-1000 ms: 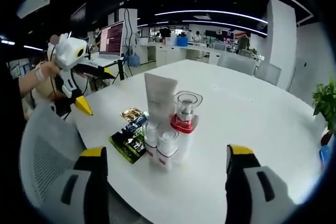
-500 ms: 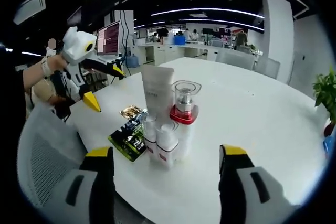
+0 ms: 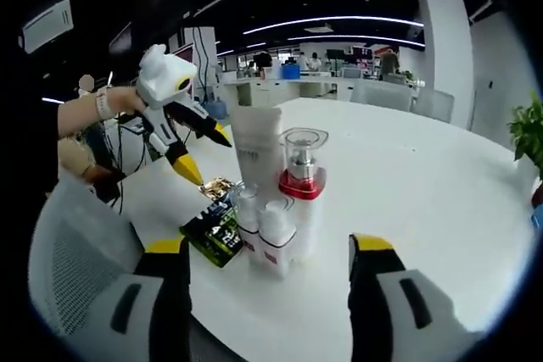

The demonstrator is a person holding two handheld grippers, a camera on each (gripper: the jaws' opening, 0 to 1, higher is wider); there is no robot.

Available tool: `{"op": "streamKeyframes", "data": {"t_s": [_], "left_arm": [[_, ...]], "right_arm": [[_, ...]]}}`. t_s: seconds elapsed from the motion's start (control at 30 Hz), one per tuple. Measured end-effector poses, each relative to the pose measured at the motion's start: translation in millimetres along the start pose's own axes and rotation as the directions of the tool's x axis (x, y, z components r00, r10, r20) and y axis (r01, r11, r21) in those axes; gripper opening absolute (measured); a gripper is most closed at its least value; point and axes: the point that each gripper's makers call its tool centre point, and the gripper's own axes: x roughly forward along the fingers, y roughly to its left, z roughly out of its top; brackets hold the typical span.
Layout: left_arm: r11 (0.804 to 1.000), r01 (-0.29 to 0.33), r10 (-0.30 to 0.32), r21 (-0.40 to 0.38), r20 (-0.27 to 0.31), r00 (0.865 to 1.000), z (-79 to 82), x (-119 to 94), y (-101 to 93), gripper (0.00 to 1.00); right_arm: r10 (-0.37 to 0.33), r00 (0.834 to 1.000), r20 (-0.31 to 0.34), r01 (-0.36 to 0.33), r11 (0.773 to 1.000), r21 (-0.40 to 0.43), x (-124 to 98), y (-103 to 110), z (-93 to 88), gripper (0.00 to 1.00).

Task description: Arrange the skincare products in the storage area until every visible bottle or jar stands upright without overlapping.

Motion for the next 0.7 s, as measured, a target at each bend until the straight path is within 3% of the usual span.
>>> {"op": "streamKeyframes", "data": {"t_s": [0.33, 0.57, 0.7], "left_arm": [[0.998, 0.068, -0.068, -0.01, -0.097, 0.993, -10.4, 32, 11.6, 0.42], [0.999, 0.037, -0.039, -0.014, -0.152, 0.988, -14.1, 49, 30.3, 0.32], [0.998, 0.052, -0.056, -0.03, -0.163, 0.985, -14.1, 55, 30.9, 0.26]], "right_arm": [[-0.024, 1.0, 0.008, 0.024, 1.0, 0.02, -2, -6, -7.5, 0.76], [-0.025, 1.0, 0.017, 0.025, 1.0, 0.004, 2, -6, -10.9, 0.76], [-0.019, 1.0, 0.008, 0.019, 1.0, 0.006, 4, -6, -13.7, 0.76]]}}
